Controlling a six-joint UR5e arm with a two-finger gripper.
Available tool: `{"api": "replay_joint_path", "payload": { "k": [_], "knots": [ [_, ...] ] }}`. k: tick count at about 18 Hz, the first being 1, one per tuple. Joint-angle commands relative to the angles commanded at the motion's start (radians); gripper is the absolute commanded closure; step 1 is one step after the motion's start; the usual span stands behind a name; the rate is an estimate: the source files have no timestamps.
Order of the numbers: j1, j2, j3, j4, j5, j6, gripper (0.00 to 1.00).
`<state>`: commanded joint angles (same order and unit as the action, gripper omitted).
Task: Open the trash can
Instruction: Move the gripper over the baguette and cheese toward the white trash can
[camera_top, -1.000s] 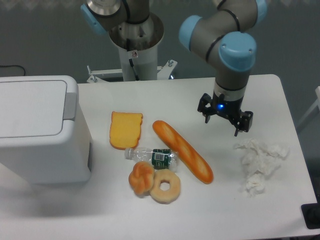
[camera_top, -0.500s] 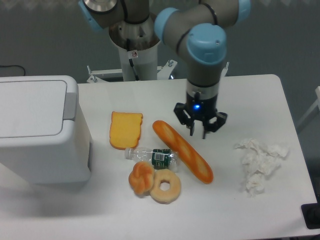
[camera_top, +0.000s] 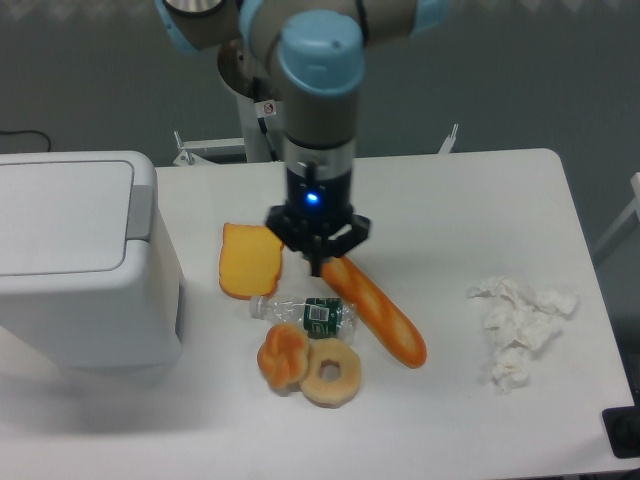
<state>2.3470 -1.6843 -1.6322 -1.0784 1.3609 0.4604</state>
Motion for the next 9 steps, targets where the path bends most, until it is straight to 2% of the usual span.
{"api": "replay_joint_path", "payload": {
  "k": [5, 9],
  "knots": [
    [-0.012, 0.055, 0.000, -0.018, -0.097, -0.098, 0.97],
    [-0.018, 0.110, 0.002, -0.074, -0.138, -0.115, 0.97]
  ]
}}
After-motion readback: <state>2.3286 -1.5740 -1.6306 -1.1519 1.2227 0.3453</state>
